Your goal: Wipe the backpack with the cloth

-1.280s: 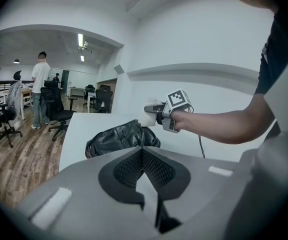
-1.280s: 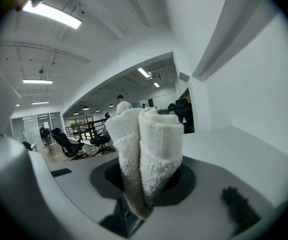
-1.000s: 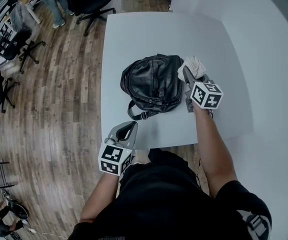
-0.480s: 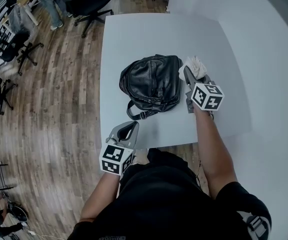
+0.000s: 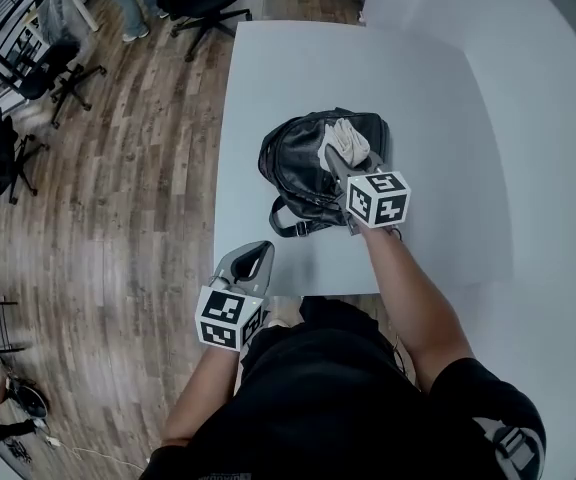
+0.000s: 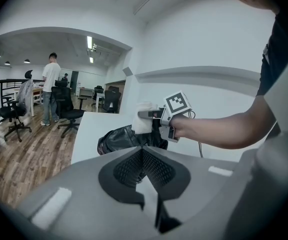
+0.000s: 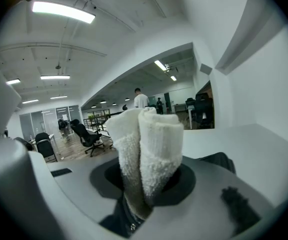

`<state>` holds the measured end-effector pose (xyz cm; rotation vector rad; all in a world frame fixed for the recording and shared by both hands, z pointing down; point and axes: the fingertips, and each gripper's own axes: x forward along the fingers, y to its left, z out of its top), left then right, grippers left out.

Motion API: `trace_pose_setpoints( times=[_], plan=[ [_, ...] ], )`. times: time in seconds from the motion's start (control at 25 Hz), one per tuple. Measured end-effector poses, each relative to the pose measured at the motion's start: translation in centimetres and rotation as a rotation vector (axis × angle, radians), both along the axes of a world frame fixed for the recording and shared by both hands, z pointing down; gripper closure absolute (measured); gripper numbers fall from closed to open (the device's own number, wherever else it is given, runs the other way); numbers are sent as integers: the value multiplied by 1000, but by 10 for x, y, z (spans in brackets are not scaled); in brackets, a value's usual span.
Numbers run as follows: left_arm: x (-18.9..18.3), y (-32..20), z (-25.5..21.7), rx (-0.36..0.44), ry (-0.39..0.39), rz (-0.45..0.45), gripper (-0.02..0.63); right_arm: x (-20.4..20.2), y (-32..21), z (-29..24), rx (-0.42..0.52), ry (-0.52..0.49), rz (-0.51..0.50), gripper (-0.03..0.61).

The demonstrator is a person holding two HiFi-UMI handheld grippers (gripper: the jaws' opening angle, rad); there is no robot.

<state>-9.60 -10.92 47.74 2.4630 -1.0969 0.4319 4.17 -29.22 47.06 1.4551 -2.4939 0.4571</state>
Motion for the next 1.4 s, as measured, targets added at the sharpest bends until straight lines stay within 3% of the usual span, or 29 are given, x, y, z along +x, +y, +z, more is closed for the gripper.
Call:
trace_pose_setpoints(
  times=[0.32,0.6,1.4],
  plan=[
    [-33,0,8,-32,-17,-111,607,-71,-16,35,-72,-33,-129,477],
    [-50,0,15,-46,-23,-173,607,-99,-22,60,-111,-26,-186,477],
    [-26,4,17,-41,-17,-123,607,-68,11,52,-113,-30,-180,477]
  ],
)
